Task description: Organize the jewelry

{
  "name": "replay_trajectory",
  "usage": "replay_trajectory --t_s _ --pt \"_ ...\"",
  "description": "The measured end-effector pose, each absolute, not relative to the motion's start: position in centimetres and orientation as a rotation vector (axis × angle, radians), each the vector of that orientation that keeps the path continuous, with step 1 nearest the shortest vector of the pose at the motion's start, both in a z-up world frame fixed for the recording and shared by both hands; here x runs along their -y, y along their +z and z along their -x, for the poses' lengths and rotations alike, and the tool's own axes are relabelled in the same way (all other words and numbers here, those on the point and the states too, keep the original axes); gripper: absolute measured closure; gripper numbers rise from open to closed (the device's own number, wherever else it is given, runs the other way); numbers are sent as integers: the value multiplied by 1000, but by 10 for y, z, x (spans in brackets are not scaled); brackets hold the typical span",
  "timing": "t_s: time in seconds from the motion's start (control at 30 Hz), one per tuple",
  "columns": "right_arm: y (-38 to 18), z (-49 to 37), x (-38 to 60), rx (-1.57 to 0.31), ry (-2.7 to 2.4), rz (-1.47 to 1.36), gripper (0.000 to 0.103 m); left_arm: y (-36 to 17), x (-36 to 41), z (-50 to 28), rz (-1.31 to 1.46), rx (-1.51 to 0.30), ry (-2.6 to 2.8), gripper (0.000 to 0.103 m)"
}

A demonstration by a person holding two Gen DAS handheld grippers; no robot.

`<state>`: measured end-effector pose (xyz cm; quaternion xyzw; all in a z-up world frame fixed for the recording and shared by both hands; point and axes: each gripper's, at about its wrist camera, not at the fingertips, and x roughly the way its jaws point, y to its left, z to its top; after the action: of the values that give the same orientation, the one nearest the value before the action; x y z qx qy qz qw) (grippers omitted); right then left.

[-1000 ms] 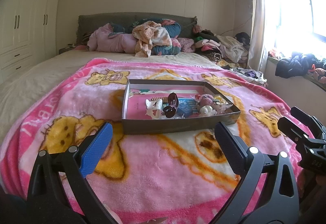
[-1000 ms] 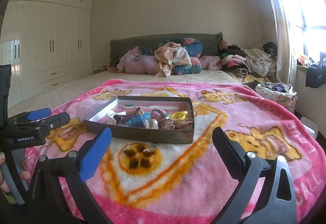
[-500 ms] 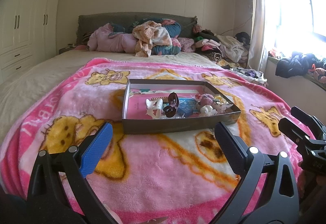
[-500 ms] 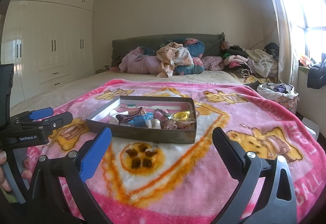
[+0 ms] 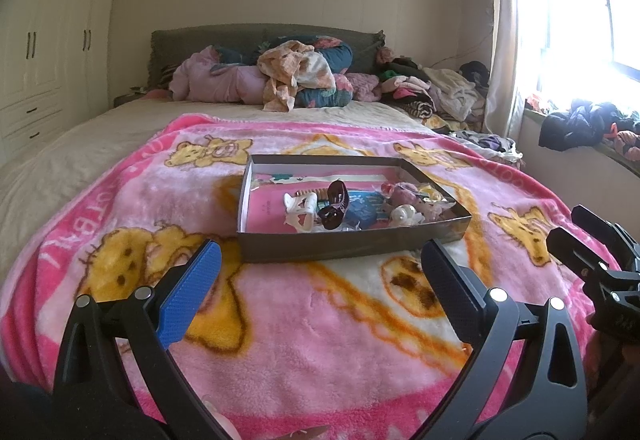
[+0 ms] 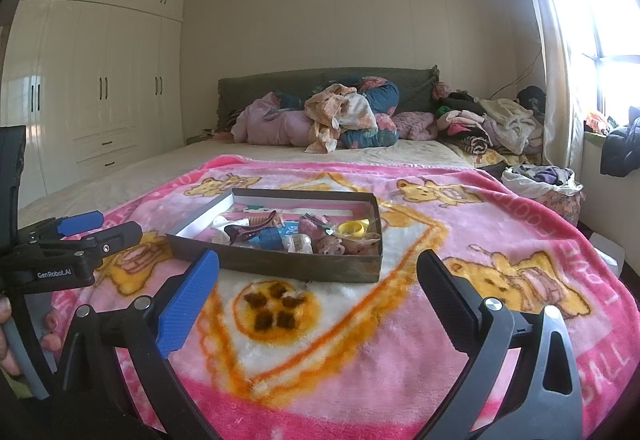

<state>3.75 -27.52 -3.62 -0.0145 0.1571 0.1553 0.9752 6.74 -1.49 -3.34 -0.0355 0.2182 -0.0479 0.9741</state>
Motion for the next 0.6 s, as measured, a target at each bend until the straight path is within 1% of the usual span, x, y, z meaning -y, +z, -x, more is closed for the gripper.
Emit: replay_trajectory --t_s 0.23,0.47,0.6 --pt "-36 -38 276 -315 317 29 6 -35 15 -70 52 -441 -70 11" --pt "-36 -38 277 -317 299 29 6 -37 4 -75 95 -459 -57 11" --pt "-40 -65 296 -377 201 26 6 -42 -21 -98 113 -517 21 11"
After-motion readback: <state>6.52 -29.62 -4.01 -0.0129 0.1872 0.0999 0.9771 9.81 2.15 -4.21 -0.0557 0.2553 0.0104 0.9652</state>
